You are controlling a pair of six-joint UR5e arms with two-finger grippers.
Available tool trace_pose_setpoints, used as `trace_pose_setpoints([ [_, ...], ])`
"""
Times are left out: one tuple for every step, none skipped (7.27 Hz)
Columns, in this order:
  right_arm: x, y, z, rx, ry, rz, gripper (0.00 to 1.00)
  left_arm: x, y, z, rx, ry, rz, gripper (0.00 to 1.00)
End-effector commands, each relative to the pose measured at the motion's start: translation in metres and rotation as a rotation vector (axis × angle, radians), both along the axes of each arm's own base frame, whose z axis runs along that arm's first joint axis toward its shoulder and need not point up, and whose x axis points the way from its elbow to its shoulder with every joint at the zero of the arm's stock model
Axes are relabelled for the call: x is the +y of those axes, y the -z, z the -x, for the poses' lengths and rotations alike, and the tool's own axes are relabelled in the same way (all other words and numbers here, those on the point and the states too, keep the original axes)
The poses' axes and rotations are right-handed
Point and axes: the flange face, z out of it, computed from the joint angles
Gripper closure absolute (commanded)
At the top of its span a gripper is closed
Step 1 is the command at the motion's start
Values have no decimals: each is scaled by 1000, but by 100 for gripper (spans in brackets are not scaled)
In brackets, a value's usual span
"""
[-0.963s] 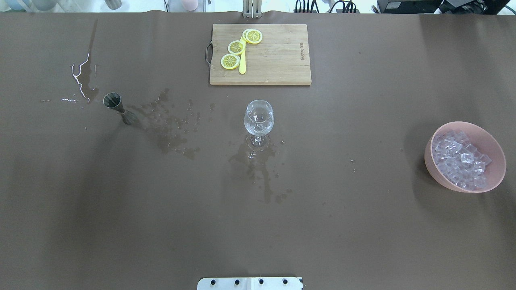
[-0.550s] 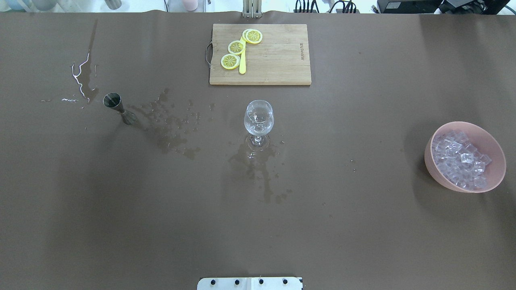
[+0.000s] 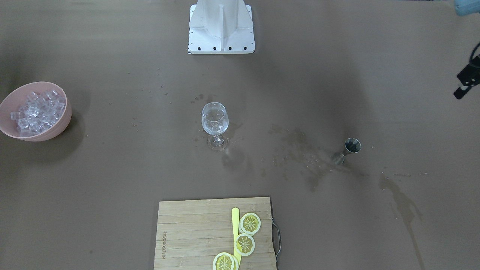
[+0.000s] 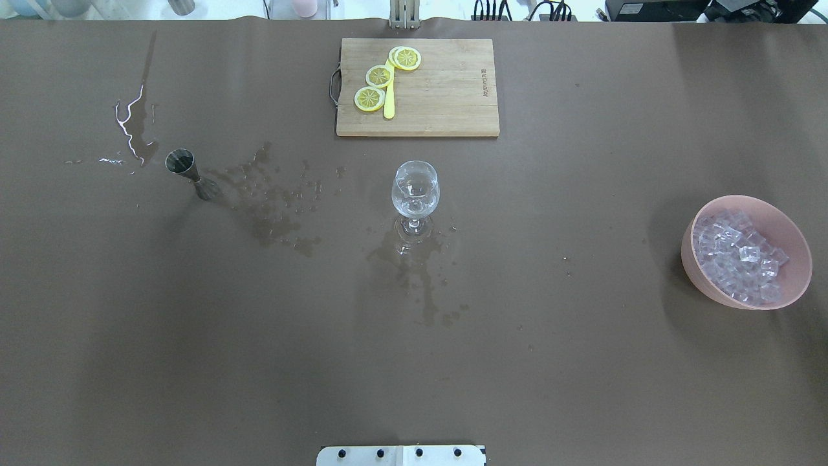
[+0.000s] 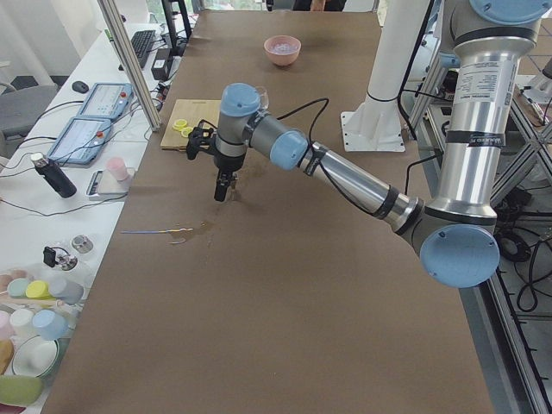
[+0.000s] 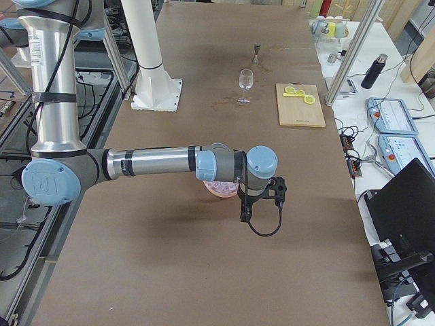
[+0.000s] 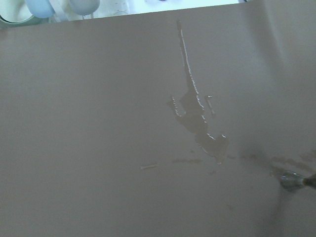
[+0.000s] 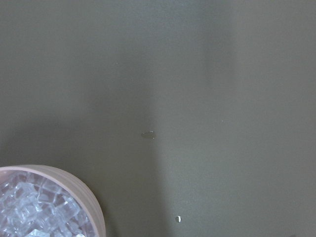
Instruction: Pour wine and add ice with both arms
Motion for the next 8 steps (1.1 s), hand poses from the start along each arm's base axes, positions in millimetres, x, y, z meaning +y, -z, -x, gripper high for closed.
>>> trace_pose_setpoints([
  [0, -1, 0, 3, 0, 1, 0, 47, 65, -62, 91, 110, 77, 2],
  [0, -1, -1, 16, 1, -2, 0, 66, 87, -84, 104, 164, 68, 2],
  [-5, 5, 1, 13, 4, -14, 0, 80, 96, -116, 85, 228, 58, 2],
  [-8, 14, 10, 15, 22, -33, 0, 92, 99, -147, 51, 284, 21, 2],
  [-8, 14, 17, 16, 37, -31, 0, 102, 97, -174, 17, 354, -14, 2],
  [-8, 13, 17, 33, 38, -33, 0, 112, 95, -196, 2, 425, -35, 2],
  [-11, 16, 15, 74, 40, -51, 0, 131, 78, -219, -43, 490, -66, 2],
  [-13, 20, 16, 91, 43, -59, 0, 154, 62, -249, -83, 550, -137, 2],
])
